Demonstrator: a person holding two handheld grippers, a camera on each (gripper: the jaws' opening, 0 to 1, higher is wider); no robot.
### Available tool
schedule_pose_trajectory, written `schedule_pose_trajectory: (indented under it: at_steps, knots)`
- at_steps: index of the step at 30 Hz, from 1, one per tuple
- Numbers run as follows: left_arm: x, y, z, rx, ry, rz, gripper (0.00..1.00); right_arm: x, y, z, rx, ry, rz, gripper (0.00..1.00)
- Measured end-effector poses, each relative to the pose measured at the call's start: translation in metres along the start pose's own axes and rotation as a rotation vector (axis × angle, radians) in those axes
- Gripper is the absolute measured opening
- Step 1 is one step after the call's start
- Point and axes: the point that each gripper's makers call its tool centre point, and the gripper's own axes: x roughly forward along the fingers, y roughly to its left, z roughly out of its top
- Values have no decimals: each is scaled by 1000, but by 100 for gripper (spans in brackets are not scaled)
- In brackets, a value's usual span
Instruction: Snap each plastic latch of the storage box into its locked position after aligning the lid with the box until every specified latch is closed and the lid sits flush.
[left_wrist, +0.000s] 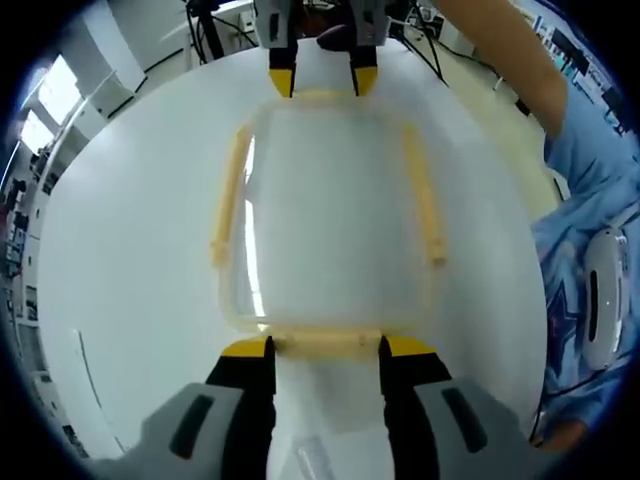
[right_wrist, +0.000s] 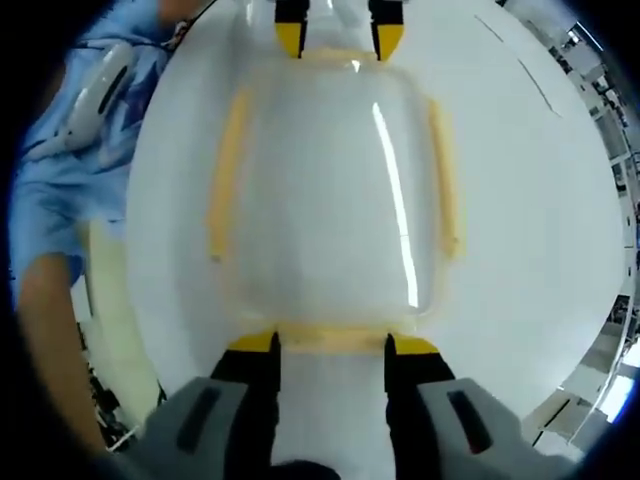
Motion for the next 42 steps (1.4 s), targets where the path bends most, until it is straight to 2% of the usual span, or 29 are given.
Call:
schedule_pose_trajectory:
  at_steps: [13,21,42]
  knots:
    - [-2,-3,-1,-13,11,7,40,-1,1,2,-3,18,-1,40]
    - [-2,-2,-1,-13,32,8,40,-2,0,2,-18,-20,3,40]
    - [-2,-3,-2,-6,74,9,40,-1,4,4,-3,-3,-1,40]
